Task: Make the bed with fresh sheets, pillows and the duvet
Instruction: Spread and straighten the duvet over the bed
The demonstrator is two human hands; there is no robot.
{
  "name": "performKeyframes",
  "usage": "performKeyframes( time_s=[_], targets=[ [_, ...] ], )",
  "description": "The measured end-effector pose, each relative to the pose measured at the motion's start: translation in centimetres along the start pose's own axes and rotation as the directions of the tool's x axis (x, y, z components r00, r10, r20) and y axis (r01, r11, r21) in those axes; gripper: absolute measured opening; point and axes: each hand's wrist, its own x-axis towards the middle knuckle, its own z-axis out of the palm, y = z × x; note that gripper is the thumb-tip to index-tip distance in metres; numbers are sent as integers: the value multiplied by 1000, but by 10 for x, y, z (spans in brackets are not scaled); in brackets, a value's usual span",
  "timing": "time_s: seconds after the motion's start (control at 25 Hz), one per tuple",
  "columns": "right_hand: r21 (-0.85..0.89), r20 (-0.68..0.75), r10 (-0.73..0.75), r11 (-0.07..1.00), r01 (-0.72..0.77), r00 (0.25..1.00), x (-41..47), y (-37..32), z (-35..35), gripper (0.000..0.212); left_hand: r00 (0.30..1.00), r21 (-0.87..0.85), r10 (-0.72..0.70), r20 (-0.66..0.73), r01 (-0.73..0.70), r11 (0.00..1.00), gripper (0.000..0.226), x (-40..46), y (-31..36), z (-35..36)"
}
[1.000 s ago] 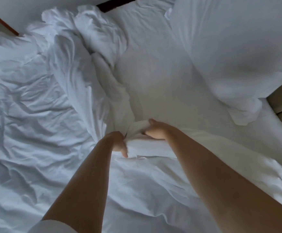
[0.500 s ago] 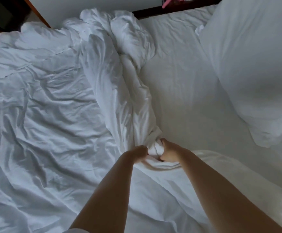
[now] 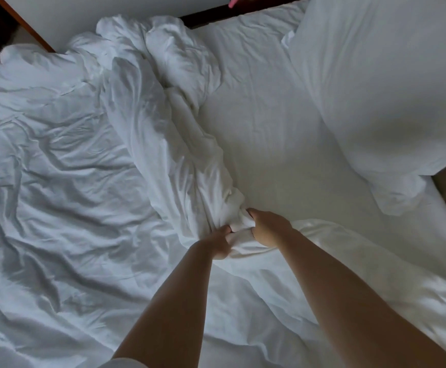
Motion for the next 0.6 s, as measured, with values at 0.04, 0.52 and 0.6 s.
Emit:
performKeyframes(
  time_s=[0.04,0.52,0.6],
  targets=[
    [-44,-57,0,999,-3,998,-2,5,-11,43,1000,45,0,7,0,999,56,5,9,-2],
    [-80,-990,-39,947,-311,136,-53,97,-273,28,660,231,650,-377,-612,756,101,7,292,-121],
    [-95,-987,-51,952,-292,155,-52,120,-274,36,660,278,670,-341,-610,742,103,30,315,-126]
  ],
)
